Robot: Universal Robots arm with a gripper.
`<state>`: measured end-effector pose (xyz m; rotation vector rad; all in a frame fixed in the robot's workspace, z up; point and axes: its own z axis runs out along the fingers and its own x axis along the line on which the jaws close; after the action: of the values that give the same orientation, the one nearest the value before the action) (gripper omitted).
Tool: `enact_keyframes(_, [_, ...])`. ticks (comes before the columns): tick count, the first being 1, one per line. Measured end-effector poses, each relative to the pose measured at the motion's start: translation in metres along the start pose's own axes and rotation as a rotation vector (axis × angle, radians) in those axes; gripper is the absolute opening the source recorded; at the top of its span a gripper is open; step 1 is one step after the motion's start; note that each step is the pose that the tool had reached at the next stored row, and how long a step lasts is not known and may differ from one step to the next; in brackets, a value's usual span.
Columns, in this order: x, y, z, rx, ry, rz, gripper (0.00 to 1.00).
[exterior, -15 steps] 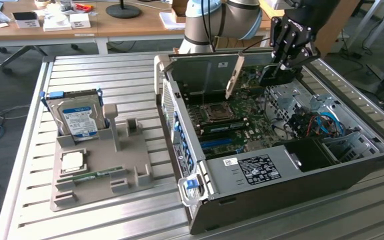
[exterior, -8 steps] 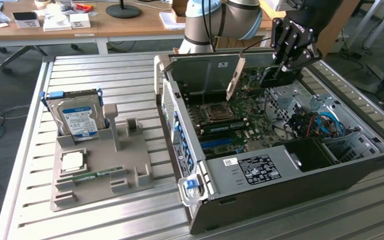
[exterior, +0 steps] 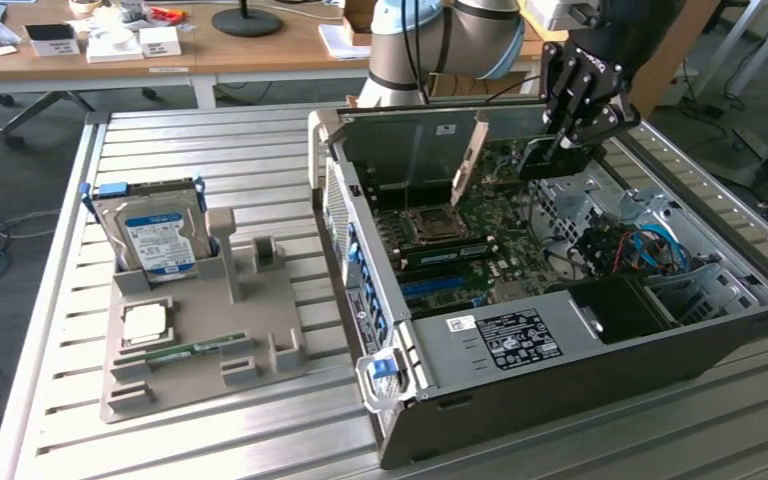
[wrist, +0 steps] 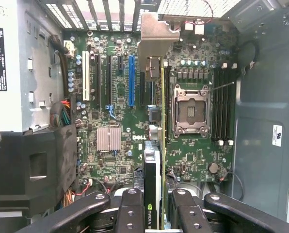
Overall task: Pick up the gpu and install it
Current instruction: 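Insert the gpu into the slot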
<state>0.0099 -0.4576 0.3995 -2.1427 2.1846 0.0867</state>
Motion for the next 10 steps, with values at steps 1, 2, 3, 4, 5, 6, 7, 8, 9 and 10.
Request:
enact_keyframes(1, [0.0003,0.0001,0.0001,0.0001,-0.0003,0.000,0.27])
enact_keyframes(2, [0.0012,0.0001,0.0001,0.0001,-0.0004,0.000,0.27])
enact_keyframes(3, [0.0024,0.0001,-0.0001,0.0000,-0.0002,0.000,0.27])
enact_keyframes(4, [0.0037,0.0001,-0.0003,0.0000,-0.0001,0.000,0.27])
enact_keyframes(5, [0.0049,0.0002,-0.0004,0.0001,-0.0002,0.000,0.27])
enact_keyframes(6, [0.0055,0.0003,-0.0003,0.0000,-0.0002,0.000,0.27])
enact_keyframes(7, [0.0059,0.0003,0.0004,0.0001,-0.0005,0.000,0.27])
enact_keyframes(8, [0.0061,0.0004,0.0014,0.0001,-0.0004,0.000,0.27])
enact_keyframes(9, [0.0063,0.0007,0.0027,0.0001,-0.0002,0.000,0.27])
enact_keyframes(10, [0.0064,0.0010,0.0042,-0.0001,-0.0002,0.000,0.27])
